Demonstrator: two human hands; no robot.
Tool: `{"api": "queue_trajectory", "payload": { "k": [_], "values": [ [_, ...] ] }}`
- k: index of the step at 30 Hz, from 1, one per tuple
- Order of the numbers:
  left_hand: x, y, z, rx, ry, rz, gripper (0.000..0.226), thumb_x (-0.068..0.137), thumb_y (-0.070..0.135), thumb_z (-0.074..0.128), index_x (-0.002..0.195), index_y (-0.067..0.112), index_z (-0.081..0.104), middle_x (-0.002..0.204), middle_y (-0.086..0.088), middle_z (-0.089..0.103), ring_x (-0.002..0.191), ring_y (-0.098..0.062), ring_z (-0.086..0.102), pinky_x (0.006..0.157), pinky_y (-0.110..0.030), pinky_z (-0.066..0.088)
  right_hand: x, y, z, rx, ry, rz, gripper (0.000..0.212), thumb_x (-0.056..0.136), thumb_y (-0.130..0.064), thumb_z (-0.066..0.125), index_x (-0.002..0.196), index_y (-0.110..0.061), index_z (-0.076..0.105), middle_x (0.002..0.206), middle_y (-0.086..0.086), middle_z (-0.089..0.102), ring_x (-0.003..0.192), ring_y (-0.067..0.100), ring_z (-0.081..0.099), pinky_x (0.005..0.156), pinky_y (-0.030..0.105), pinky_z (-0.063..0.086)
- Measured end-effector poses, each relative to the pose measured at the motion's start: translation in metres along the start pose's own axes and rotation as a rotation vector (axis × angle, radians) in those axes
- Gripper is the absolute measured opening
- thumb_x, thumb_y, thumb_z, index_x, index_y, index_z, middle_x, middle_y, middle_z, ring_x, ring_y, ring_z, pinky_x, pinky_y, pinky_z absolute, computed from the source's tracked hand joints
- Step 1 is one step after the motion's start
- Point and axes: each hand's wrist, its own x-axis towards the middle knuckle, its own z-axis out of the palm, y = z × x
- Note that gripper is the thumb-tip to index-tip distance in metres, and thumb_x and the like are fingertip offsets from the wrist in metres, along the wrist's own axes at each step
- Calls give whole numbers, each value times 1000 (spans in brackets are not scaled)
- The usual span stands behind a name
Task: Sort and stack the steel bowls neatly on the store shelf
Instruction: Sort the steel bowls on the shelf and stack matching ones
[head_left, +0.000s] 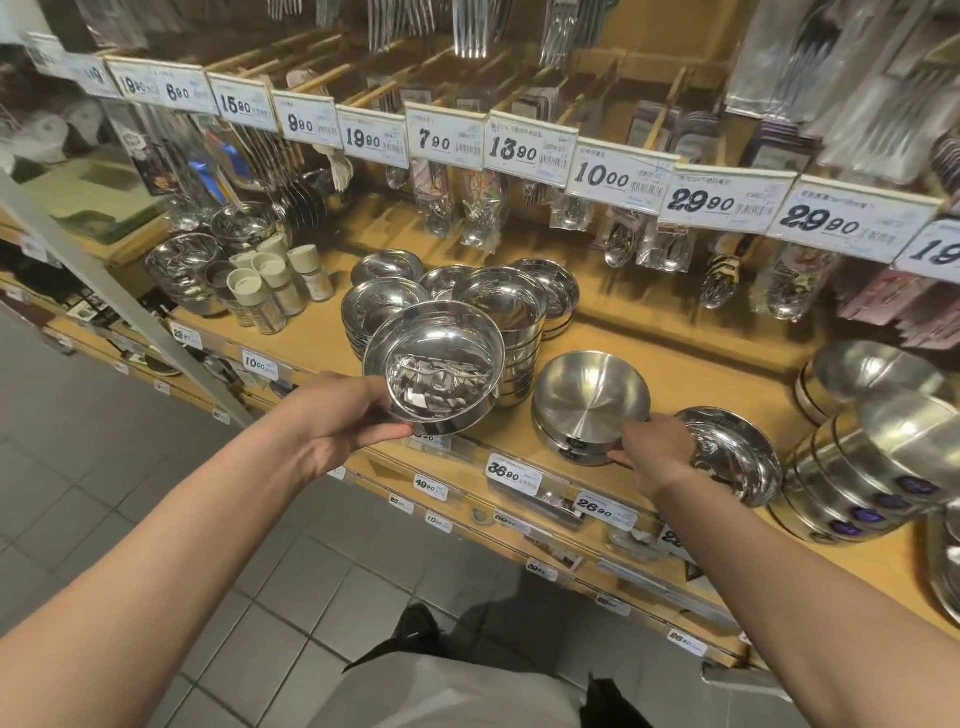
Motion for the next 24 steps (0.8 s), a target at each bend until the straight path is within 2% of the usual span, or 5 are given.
{"api": "queue_trajectory", "payload": {
  "k": [5,12,14,18,24],
  "values": [
    [2,1,0,-3,-13,0,17,93,-12,50,78,-6,55,46,-6,65,46,-18,69,47,-25,59,-5,-3,1,35,4,12,22,95,2,60,116,4,66,105,16,66,66,21,67,79,43,64],
    [6,1,-6,1,-19,-9,16,93,-11,51,78,-6,56,47,-7,66,46,-18,69,47,-25,59,-7,-4,3,22,-11,7,23,93,-2,63,116,2,65,109,16,66,65,21,69,78,44,64],
    [8,0,-8,-3,-13,-10,17,93,-12,50,78,-6,57,48,-8,66,46,-18,69,46,-25,59,-7,-6,2,13,-12,15,22,94,-4,65,114,3,66,113,19,68,65,23,70,73,42,65],
    [13,0,-10,-5,-18,-23,15,93,-12,49,82,-8,59,56,-12,70,50,-19,71,44,-24,58,-9,-10,0,-30,-2,41,22,93,-6,69,112,3,67,115,22,69,65,26,74,48,29,61],
    [19,4,-13,4,-26,-21,15,93,-12,49,83,-8,59,57,-13,71,50,-20,71,44,-24,58,-14,-14,2,-50,16,55,23,92,-8,72,111,3,67,113,23,70,61,24,73,42,26,57]
  ]
}}
